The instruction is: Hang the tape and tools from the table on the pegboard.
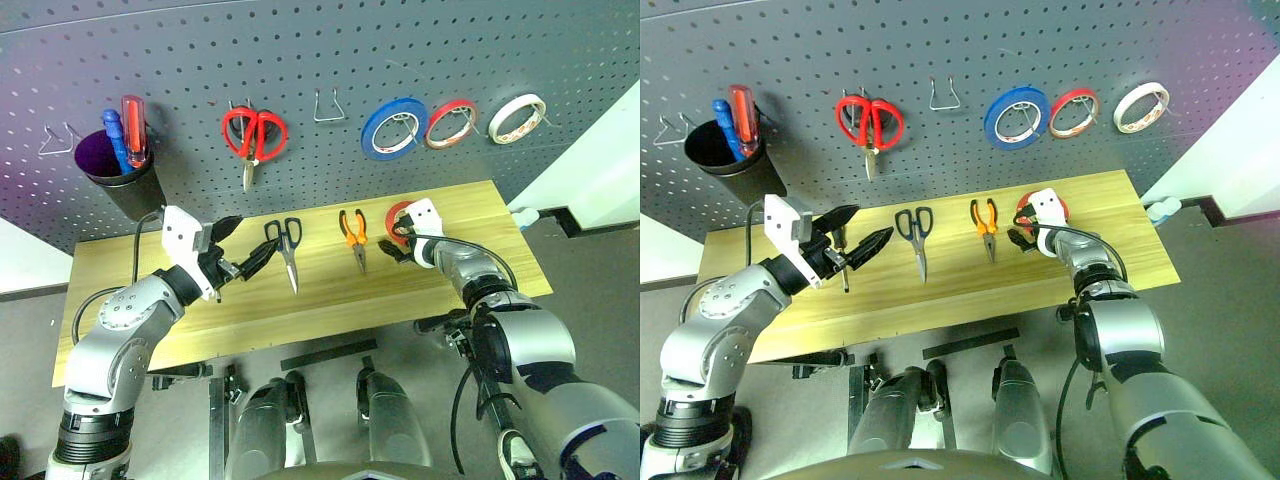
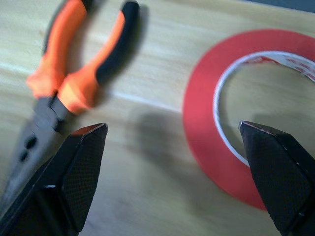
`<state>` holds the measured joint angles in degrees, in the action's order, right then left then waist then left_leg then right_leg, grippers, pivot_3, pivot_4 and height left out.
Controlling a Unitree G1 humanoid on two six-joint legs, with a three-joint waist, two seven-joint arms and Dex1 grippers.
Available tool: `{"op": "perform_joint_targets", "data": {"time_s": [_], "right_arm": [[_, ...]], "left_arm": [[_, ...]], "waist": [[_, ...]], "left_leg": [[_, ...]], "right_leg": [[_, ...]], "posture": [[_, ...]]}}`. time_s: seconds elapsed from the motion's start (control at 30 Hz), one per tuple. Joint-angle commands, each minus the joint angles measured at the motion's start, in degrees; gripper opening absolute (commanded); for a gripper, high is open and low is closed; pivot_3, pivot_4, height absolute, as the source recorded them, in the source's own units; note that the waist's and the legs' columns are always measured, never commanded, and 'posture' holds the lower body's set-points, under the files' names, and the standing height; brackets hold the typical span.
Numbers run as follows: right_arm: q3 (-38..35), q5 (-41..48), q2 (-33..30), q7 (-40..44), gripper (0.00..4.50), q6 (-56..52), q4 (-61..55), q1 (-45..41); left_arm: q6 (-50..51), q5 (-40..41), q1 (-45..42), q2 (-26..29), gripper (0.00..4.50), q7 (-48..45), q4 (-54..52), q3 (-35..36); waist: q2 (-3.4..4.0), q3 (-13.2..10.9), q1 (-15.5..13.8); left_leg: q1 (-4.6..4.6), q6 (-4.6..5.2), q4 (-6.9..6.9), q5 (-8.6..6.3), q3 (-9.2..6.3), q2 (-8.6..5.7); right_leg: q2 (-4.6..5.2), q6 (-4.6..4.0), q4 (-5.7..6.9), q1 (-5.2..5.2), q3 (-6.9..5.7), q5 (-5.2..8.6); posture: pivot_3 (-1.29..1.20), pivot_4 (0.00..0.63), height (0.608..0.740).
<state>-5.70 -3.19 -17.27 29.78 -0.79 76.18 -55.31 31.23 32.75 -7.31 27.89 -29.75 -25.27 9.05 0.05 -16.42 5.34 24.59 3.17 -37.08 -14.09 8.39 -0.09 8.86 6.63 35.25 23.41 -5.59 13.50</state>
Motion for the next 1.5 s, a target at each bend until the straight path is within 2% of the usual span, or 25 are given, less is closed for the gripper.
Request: {"op": "perform_joint_targets", "data": {"time_s": [0.03,0.5,0.7,1.07,1.2,1.33,1.5], "right_arm": [[-2.8,2.8,0.1,-1.8,4.5,0.8,-2.1,-0.8],[-2.4,3.2,1.7,-6.3,4.5,1.9,-4.6,4.4],[-3.5,4.6,0.9,-7.3,4.5,2.3,-5.2,3.8],[-1.2,2.3,-0.2,-7.5,4.5,1.4,-4.1,4.3],[0.9,0.3,-0.5,-7.9,3.68,0.9,-3.9,4.6],[0.6,0.9,-0.4,-6.7,2.29,0.2,-3.9,5.2],[0.7,0.9,-0.4,-6.8,0.77,0.0,-4.2,5.4]], "left_arm": [[-0.3,0.7,0.4,0.3,4.46,0.2,-2.6,1.2],[1.2,2.3,2.0,0.2,4.46,1.5,-5.6,1.9],[3.4,5.4,2.7,0.5,4.46,2.2,-7.5,3.2],[5.2,7.6,3.4,0.7,4.46,4.0,-9.4,3.5],[5.5,7.8,3.8,0.9,4.5,4.1,-9.9,3.6],[5.6,7.8,3.8,0.8,4.5,4.1,-10.1,3.6],[5.6,7.7,3.8,0.8,4.5,4.2,-10.1,3.5]], "waist": [[0.0,0.0,-0.1],[0.0,0.0,-1.4],[0.04,-0.2,-1.4],[-0.05,-1.0,-1.4],[-0.1,-1.1,-1.4],[-0.19,-1.3,-1.4],[-0.22,-1.3,-1.4]], "left_leg": [[0.01,0.0,0.01,0.0,0.0,0.0],[0.35,-0.01,0.02,0.0,0.0,-0.03],[0.48,-0.01,0.03,0.0,0.0,-0.01],[0.8,0.13,-0.03,0.08,0.0,0.0],[0.8,0.11,-0.06,0.08,0.0,0.0],[0.79,0.07,-0.06,0.05,0.0,0.01],[0.79,0.04,-0.06,0.03,0.0,0.02]], "right_leg": [[0.0,0.0,0.0,0.01,0.0,0.0],[0.03,0.0,-0.04,0.33,0.0,0.0],[0.02,0.0,-0.04,0.47,-0.01,0.0],[-0.06,0.01,-0.01,0.77,-0.07,0.0],[-0.06,0.01,0.0,0.76,-0.07,0.0],[-0.08,0.01,0.0,0.76,-0.07,0.01],[-0.09,0.01,0.0,0.76,-0.07,0.01]], "posture": [[-0.02,0.294,0.74],[-0.02,0.311,0.74],[-0.01,0.324,0.74],[-0.01,0.342,0.74],[-0.01,0.343,0.74],[-0.01,0.344,0.74],[-0.02,0.344,0.74]]}}
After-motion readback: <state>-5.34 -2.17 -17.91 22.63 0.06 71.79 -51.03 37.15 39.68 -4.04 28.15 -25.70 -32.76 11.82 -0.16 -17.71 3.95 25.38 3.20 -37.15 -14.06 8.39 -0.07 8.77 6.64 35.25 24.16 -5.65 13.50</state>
